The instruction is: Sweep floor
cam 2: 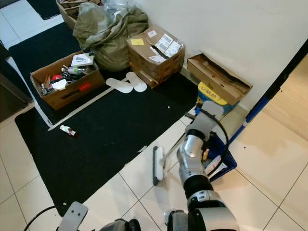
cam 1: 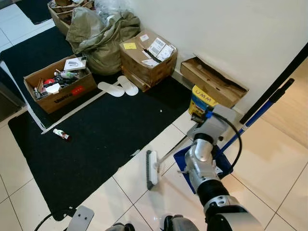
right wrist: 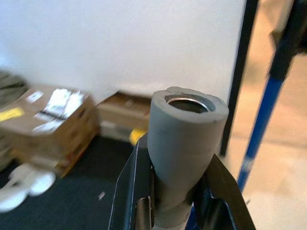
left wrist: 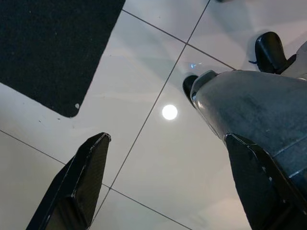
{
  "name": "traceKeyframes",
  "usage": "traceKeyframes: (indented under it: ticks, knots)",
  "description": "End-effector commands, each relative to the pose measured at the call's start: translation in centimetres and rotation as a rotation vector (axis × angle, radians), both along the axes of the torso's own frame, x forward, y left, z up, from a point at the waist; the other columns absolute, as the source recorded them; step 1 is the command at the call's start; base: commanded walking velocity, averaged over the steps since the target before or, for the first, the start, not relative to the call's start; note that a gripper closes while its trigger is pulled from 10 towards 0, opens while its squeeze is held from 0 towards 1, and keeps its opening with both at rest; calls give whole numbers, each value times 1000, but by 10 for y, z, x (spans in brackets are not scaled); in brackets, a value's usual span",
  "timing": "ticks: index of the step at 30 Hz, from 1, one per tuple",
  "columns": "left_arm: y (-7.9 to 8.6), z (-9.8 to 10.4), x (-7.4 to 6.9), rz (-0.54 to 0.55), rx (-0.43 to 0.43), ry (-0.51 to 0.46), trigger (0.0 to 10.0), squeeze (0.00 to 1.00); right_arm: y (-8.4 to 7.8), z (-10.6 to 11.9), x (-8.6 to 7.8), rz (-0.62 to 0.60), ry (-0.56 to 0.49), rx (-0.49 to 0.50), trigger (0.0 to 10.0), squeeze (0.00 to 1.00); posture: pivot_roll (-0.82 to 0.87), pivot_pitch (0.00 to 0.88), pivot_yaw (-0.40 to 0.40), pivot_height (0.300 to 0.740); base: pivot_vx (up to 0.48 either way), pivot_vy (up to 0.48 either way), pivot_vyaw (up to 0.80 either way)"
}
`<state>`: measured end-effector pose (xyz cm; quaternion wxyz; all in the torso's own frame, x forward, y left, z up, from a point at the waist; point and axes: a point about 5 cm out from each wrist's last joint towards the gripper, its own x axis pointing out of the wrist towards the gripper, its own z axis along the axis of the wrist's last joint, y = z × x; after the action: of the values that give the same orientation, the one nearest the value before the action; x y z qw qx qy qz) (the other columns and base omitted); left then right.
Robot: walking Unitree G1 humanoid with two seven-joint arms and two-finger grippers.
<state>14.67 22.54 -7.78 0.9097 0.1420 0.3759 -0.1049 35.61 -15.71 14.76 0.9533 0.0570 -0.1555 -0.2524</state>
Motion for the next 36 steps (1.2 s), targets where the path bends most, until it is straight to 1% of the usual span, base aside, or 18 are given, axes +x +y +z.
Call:
traceKeyframes:
  ticks: [1, 3, 4, 5, 7, 9, 11, 12, 13, 15, 18, 19, 22, 24, 27, 32, 33, 36]
  knots:
    - [1, -8, -20, -17, 6, 71, 10000, 0, -10, 1, -1, -38, 0, -75, 10000, 0, 72, 353, 55, 740, 0, 0, 0]
    - [-1, -9, -21, -25, 2, 74, 10000, 0, -25, 11, 1, -95, -32, -122, 10000, 0, 73, 353, 56, 740, 0, 0, 0]
    - [-1, -9, -21, -25, 2, 74, 10000, 0, -25, 11, 1, -95, -32, -122, 10000, 0, 73, 353, 56, 740, 0, 0, 0]
    - [-1, -9, -21, -26, 0, 74, 10000, 0, -31, 16, 1, -122, -49, -151, 10000, 0, 73, 352, 56, 740, 0, 0, 0]
    - [-1, -9, -21, -26, 0, 74, 10000, 0, -31, 16, 1, -122, -49, -151, 10000, 0, 73, 352, 56, 740, 0, 0, 0]
    - [-1, -9, -21, -29, 1, 77, 10000, 0, -39, 26, 2, -151, -88, -194, 10000, 0, 71, 350, 60, 740, 0, 0, 0]
    - [-1, -9, -21, -29, 1, 77, 10000, 0, -39, 26, 2, -151, -88, -194, 10000, 0, 71, 350, 60, 740, 0, 0, 0]
    - [0, -8, -21, -30, 2, 78, 10000, 0, -42, 33, 3, -151, -116, -209, 10000, 0, 69, 350, 61, 740, 0, 0, 0]
    - [0, -8, -21, -30, 2, 78, 10000, 0, -42, 33, 3, -151, -116, -209, 10000, 0, 69, 350, 61, 740, 0, 0, 0]
    - [-1, -9, -21, -29, 0, 82, 10000, 0, -42, 44, 5, -113, -162, -185, 10000, 0, 58, 336, 56, 740, 0, 0, 0]
    - [-1, -9, -21, -28, -2, 87, 10000, 0, -40, 46, 6, -86, -180, -161, 10000, 0, 53, 331, 56, 740, 0, 0, 0]
    - [-2, -10, -21, -26, -2, 90, 10000, 0, -38, 47, 6, -63, -189, -127, 10000, 0, 43, 318, 50, 740, 0, 0, 0]
    - [-4, -10, -21, -24, -3, 94, 10000, 0, -38, 49, 5, -39, -205, -98, 10000, 0, 32, 305, 45, 740, 0, 0, 0]
    - [-7, -12, -21, -19, -3, 109, 10000, 0, -36, 56, 4, 36, -245, -62, 10000, 0, -4, 271, 33, 740, 0, 0, 0]
    - [-10, -13, -19, -14, -4, 119, 10000, 0, -40, 64, 3, 84, -273, -83, 10000, 0, -15, 256, 29, 740, 0, 0, 0]
    - [-12, -14, -17, -6, -7, 126, 10000, 0, -47, 73, 2, 115, -291, -121, 10000, 0, -38, 229, 22, 740, 0, 0, 0]
    - [-13, -14, -15, 3, -10, 129, 10000, 0, -50, 79, 2, 133, -301, -147, 10000, 0, -46, 220, 17, 740, 0, 0, 0]
    - [-14, -14, -13, 14, -13, 131, 10000, 0, -53, 84, 2, 148, -304, -160, 10000, 0, -57, 201, 8, 740, 0, 0, 0]
